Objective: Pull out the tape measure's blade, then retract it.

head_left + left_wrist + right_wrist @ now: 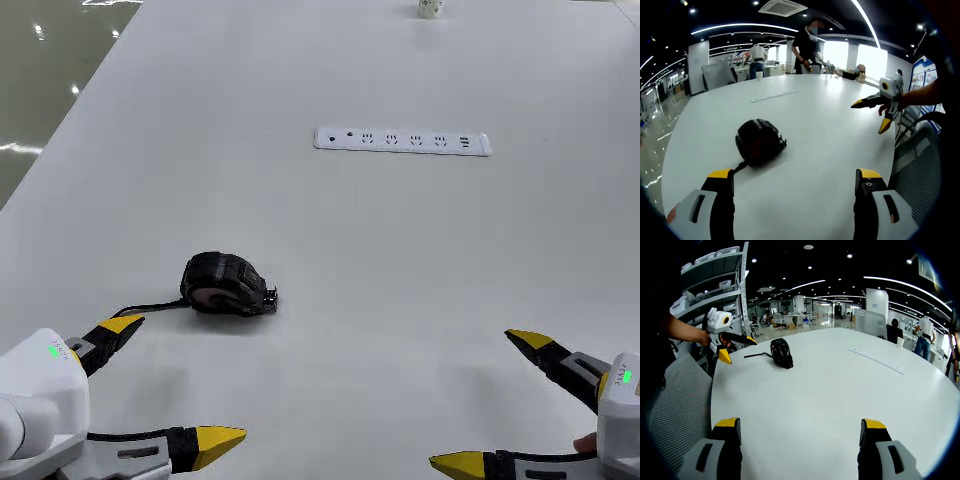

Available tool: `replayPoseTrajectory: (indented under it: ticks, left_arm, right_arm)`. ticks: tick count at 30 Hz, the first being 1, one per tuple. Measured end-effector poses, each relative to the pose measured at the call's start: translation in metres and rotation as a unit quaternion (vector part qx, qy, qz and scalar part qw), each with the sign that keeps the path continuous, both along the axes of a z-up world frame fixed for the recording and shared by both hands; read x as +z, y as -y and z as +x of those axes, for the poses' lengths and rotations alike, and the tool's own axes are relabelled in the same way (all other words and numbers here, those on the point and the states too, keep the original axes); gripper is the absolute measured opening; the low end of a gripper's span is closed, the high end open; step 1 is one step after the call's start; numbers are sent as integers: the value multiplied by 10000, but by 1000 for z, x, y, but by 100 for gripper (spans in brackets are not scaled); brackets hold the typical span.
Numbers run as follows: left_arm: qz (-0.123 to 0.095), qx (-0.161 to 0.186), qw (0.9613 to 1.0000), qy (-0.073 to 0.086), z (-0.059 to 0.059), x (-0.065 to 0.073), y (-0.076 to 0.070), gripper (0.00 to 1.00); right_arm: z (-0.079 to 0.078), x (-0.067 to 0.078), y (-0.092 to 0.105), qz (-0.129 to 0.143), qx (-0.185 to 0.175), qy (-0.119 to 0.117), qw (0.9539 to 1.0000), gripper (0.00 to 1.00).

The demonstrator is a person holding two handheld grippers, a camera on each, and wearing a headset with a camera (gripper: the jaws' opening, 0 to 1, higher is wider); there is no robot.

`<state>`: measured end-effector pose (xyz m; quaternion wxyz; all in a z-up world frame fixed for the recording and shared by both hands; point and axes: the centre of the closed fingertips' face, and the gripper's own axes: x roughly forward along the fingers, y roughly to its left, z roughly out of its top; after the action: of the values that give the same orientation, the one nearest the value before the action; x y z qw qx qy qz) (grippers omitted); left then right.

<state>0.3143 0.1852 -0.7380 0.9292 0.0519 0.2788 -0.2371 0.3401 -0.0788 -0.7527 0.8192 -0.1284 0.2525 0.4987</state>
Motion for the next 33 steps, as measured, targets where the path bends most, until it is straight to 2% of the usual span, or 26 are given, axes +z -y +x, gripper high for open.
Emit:
replayPoseTrajectory:
  ticks: [5,9,19,23,27,33]
  left_arm:
    - [-79,16,9999,90,0,4,-3,99]
    - [-119,27,9999,85,-1,5,-4,99]
    - [-88,16,9999,47,-6,4,-7,99]
    - [-18,114,9999,91,-6,6,-10,99]
    - [-144,205,9996,130,-4,9,-13,99]
    - [-171,196,9996,139,-2,12,-12,99]
  right_arm:
    - [-1,2,3,41,-58,-14,10000,99]
    - [0,4,3,100,-110,-9,9999,99]
    - [4,9,4,205,-215,40,9995,99]
    - [5,10,5,210,-206,63,9995,99]
    - [4,12,5,208,-202,74,9996,99]
    - [5,13,6,219,-227,75,9995,99]
